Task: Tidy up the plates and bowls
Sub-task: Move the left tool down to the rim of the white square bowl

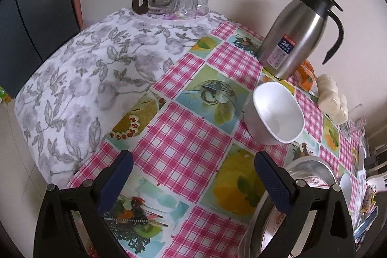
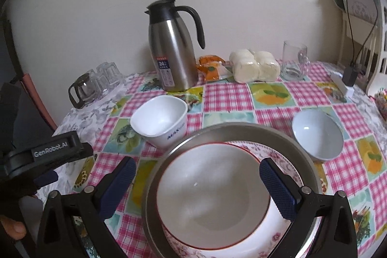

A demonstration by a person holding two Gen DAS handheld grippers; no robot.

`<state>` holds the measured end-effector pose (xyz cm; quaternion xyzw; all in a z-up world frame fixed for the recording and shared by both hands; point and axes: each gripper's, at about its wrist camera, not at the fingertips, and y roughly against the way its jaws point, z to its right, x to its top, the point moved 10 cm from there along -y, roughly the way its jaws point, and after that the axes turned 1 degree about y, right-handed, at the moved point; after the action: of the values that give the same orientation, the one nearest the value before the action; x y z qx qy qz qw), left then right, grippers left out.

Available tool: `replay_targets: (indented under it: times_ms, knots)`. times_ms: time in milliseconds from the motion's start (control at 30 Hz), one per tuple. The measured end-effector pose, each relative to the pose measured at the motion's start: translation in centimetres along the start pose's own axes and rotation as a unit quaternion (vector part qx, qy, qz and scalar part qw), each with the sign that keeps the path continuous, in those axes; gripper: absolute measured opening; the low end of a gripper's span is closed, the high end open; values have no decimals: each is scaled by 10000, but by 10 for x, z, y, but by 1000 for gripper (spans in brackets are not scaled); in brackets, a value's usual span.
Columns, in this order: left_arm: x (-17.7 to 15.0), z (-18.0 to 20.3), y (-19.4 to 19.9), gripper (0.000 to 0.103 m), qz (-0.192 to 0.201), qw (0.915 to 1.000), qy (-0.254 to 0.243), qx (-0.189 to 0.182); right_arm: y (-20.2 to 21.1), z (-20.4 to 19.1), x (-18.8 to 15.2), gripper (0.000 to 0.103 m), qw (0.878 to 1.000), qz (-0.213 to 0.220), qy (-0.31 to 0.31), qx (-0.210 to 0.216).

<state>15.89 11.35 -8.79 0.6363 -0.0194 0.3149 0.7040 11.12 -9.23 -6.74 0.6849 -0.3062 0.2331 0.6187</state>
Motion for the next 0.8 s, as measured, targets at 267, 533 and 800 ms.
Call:
replay_targets:
  times_ms: [267,533,800]
  knots:
    - [15,-1,-9,100,-67,9997,141,-203,-10,-16,-3,103,9996,-83,263,-57]
    - [34,-1,-23,100,-89,9990,308,-326,-23,-16,7,103,9993,-188,293,-163]
    - [44,6,-39,100,-153,9969,454,-625,-41,-13,34,103,9986,-491,-84,-157]
